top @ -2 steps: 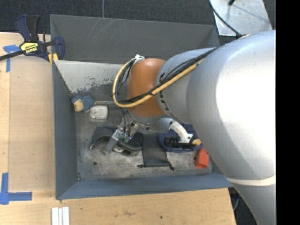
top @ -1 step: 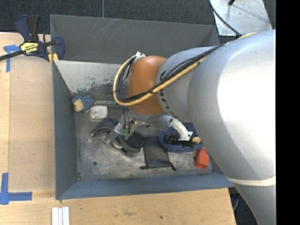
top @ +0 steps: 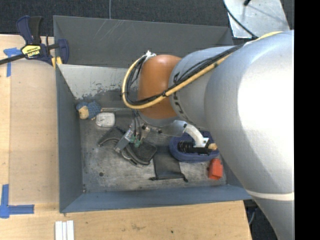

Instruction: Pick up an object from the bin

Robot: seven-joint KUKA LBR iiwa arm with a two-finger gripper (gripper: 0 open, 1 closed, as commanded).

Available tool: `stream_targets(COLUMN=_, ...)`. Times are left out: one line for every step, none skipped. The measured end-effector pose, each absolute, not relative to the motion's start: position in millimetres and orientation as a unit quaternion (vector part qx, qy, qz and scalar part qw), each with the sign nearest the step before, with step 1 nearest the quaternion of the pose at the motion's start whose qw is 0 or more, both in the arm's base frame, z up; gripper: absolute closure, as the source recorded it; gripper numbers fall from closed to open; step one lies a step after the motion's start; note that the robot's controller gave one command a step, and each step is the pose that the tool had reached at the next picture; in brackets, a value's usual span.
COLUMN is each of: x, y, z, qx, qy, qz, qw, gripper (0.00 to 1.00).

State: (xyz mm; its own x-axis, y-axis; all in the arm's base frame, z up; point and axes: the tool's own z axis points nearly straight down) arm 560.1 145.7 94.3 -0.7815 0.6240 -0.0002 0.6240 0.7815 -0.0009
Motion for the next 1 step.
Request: stream_targets(x=559.3, y=145.2, z=92.5, qx=-0.330, qy=-0.944, qz=0.001, qw=0.001, gripper=1.00)
